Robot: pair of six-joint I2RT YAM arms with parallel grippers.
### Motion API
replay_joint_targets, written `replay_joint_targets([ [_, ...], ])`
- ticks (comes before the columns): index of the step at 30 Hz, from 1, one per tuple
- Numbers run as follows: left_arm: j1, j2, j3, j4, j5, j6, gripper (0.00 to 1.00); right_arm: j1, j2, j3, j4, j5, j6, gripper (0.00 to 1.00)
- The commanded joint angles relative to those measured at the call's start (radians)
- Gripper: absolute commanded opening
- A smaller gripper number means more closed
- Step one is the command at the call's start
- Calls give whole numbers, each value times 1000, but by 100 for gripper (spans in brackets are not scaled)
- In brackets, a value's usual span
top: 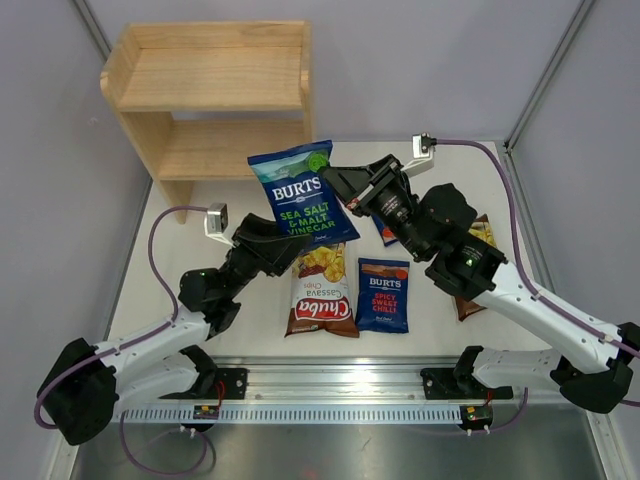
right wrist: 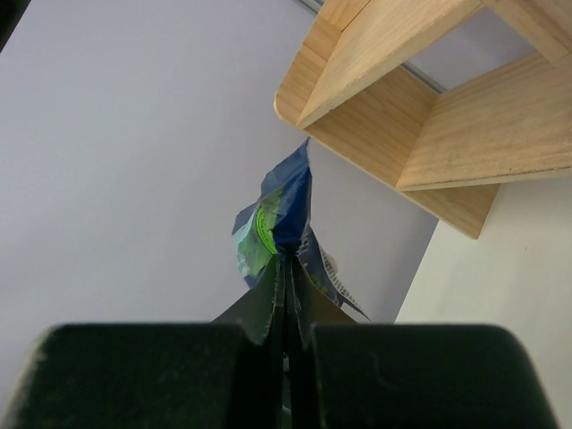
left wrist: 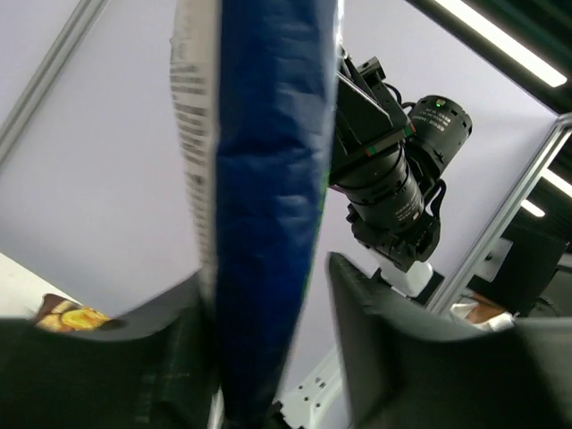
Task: Place and organize the chips bags onto the shelf
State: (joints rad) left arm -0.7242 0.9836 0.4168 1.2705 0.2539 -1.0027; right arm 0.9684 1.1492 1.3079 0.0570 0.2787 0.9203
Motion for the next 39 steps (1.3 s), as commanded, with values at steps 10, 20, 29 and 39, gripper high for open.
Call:
replay_joint_targets([
  [10, -24, -175, 43, -222, 11, 136, 9, -5, -124, -71, 55, 82, -55, 0],
  [20, -24, -349, 217, -805, 370, 380, 0, -8, -230, 252, -685, -189, -614, 62],
  [29, -41, -266, 382, -1109, 702, 504, 0, -7, -177, 490, -1111, -527, -787, 81],
  [39, -127, -155, 494, -1301, 831, 628, 0, -7, -95, 414, -1163, -639, -890, 93],
])
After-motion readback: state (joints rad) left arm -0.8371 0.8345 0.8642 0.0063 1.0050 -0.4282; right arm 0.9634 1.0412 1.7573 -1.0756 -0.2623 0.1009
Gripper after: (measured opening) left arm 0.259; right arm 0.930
